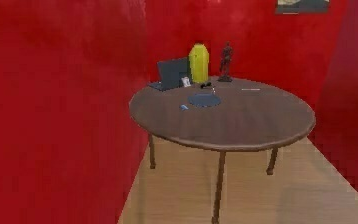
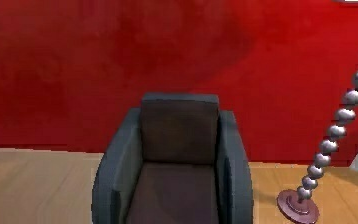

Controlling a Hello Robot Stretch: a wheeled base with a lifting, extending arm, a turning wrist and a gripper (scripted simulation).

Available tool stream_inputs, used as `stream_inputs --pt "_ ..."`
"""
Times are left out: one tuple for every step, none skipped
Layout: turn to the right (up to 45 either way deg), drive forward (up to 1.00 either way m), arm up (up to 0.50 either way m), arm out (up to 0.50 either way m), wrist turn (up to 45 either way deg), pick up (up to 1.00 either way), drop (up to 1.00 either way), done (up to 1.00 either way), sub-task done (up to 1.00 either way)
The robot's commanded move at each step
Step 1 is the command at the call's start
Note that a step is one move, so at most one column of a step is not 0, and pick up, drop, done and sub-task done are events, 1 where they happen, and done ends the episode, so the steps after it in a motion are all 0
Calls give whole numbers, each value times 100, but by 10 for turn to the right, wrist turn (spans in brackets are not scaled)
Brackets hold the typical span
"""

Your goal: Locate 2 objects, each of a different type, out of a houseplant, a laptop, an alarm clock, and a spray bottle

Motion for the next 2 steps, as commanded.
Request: stream_inputs --pt "0 55 0 0 0 0 0 0 0" --pt "0 0 0 0 0 0 0 100 0"
